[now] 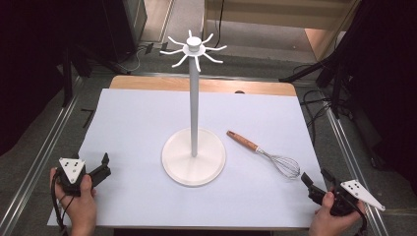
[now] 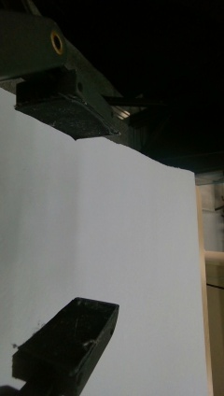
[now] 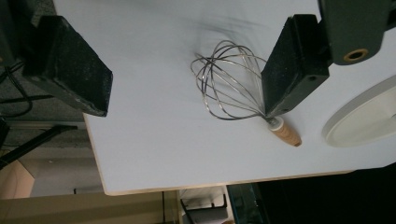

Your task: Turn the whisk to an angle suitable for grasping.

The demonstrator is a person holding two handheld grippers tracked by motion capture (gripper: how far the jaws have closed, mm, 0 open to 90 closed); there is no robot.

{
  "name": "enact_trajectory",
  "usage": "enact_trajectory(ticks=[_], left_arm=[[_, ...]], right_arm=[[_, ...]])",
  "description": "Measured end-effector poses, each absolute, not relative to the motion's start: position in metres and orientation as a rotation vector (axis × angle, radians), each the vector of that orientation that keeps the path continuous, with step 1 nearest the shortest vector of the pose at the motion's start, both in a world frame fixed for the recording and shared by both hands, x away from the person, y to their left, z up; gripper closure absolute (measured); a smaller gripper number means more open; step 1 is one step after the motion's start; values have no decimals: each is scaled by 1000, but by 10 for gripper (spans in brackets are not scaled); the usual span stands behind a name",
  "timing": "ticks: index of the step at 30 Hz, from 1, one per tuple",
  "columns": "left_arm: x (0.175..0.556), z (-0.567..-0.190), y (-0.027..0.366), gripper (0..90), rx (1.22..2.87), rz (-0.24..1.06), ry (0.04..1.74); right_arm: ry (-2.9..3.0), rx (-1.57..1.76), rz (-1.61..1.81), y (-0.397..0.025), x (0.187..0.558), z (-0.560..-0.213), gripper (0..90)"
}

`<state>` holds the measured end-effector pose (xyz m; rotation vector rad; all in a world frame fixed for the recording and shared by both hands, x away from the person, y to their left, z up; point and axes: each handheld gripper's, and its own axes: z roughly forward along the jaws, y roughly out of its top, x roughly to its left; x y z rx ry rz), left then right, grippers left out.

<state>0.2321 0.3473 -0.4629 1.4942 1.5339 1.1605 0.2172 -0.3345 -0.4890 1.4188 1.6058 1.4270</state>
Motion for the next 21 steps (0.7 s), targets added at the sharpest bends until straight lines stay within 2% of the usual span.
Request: enact_trajectory(ticks=[2, 6, 15, 21], left_arm=[[232, -463, 347, 136, 1496, 1165, 1531], [231, -463, 346, 137, 1495, 1172, 1528], [232, -463, 347, 137, 1498, 1169, 1528], [232, -463, 347, 138, 1500, 1166, 1529]], right_arm=[[1627, 1412, 1412, -332, 217, -489, 135], [1704, 1351, 1401, -327, 218, -488, 127], [1756, 1336, 1315, -320, 221, -487, 173], [1785, 1328, 1306, -319, 221, -486, 170]])
